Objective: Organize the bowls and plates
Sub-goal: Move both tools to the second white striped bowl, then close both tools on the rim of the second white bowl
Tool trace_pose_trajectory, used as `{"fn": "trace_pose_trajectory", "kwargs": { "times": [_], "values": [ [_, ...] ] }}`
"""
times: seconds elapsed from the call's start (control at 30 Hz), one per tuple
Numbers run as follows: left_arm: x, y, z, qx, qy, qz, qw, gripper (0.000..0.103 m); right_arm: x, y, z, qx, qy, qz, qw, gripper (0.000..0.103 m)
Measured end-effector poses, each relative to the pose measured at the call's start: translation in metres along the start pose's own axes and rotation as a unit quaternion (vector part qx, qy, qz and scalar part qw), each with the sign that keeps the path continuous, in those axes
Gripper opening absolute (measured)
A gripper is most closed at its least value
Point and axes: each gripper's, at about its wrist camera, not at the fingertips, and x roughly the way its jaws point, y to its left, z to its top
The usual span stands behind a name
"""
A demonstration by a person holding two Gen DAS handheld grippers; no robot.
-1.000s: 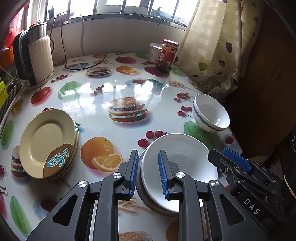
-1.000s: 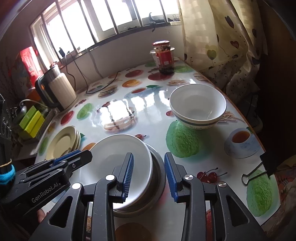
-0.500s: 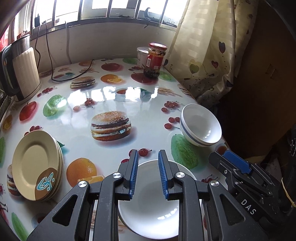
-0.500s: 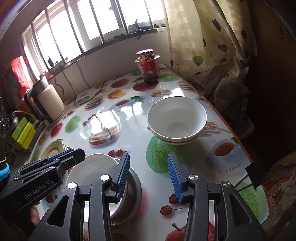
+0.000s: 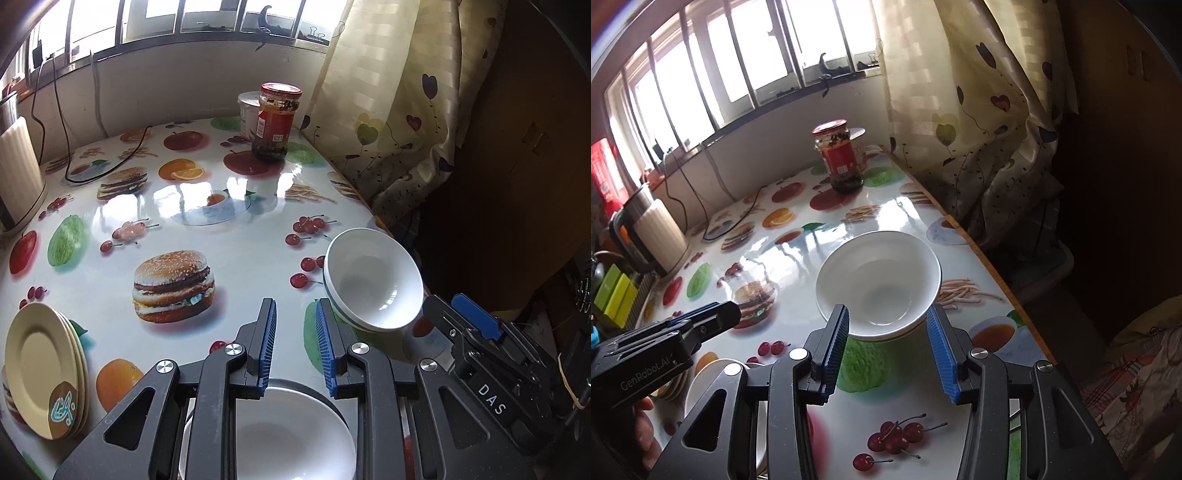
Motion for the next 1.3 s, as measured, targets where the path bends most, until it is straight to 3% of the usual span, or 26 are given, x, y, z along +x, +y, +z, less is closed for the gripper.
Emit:
{"fn": "trace_pose_trajectory", "kwargs": {
  "times": [0.47,1.0,1.3],
  "values": [
    [0.040,-0.029,0.018,0.031,0.029,0.015,0.9990,0.023,0.038,-0.032,0.021,-0.006,0.017,-0.032,0.999,0.044],
    [0.072,-0.035,0.019,0.015,0.064,0.018,0.9977,0.023,0.068,-0.041,0.025,-0.016,0.041,-0.023,0.999,0.044],
    [0.076,-0.038,0.019,0.022,0.065,0.025,0.9973,0.023,0.076,-0.041,0.026,-0.020,0.047,-0.018,0.999,0.041]
  ]
}}
